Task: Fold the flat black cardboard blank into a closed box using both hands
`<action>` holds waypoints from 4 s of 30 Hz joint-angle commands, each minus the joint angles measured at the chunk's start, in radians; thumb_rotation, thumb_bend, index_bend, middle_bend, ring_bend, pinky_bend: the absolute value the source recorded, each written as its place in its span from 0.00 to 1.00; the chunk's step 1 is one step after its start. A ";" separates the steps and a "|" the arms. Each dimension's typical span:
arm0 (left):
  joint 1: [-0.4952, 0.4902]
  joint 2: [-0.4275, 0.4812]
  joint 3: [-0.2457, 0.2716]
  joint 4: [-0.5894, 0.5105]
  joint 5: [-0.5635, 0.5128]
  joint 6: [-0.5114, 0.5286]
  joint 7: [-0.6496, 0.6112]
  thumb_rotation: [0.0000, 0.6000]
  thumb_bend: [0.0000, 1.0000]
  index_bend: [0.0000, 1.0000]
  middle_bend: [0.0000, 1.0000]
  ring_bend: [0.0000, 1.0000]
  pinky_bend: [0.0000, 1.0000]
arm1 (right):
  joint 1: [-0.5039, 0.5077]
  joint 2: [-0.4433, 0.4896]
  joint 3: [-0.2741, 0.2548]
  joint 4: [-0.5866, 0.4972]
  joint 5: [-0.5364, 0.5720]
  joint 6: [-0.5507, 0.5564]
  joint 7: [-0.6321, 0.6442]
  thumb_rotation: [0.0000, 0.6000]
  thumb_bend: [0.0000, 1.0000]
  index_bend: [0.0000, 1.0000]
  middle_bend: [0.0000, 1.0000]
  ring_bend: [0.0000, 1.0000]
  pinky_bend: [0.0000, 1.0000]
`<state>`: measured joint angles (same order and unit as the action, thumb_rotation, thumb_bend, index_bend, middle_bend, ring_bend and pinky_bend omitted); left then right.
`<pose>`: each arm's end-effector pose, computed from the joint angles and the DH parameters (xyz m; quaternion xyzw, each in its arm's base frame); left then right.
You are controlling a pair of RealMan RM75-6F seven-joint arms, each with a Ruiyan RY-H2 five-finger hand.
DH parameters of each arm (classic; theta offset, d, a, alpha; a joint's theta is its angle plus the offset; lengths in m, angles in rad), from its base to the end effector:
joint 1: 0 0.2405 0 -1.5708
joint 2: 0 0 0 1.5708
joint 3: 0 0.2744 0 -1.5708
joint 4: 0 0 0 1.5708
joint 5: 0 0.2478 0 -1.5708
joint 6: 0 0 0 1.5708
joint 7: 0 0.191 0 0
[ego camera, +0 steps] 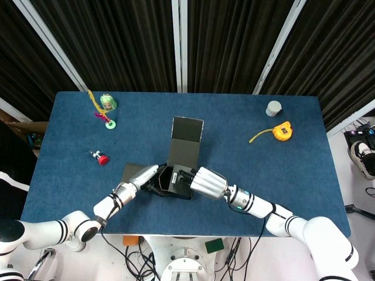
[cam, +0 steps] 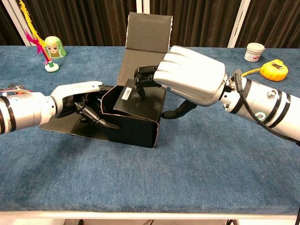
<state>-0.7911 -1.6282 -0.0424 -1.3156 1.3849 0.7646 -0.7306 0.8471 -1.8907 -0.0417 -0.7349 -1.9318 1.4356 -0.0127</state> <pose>-0.1596 0.3682 -0.1427 -0.6247 -0.6605 -0.3941 0.1348 -0.0966 -0.3618 -0.1235 0.8141 0.0201 0.5146 0.2684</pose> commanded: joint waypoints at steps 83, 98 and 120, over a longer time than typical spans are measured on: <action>0.060 -0.050 -0.038 0.016 -0.006 0.048 0.208 0.78 0.06 0.37 0.38 0.54 0.88 | -0.001 0.071 -0.059 -0.102 0.024 -0.054 -0.071 1.00 0.08 0.43 0.35 0.74 1.00; 0.059 -0.070 -0.046 0.028 -0.006 0.051 0.242 0.78 0.06 0.43 0.45 0.55 0.88 | -0.021 0.048 -0.079 -0.060 0.024 -0.077 -0.046 1.00 0.15 0.43 0.38 0.74 1.00; 0.068 -0.071 -0.061 0.021 -0.023 0.049 0.240 0.78 0.06 0.45 0.48 0.56 0.88 | -0.003 0.050 -0.081 -0.069 0.028 -0.137 -0.052 1.00 0.37 0.81 0.78 0.79 1.00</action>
<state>-0.7236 -1.6988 -0.1036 -1.2946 1.3613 0.8131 -0.4901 0.8444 -1.8408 -0.1223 -0.8037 -1.9045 1.2993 -0.0647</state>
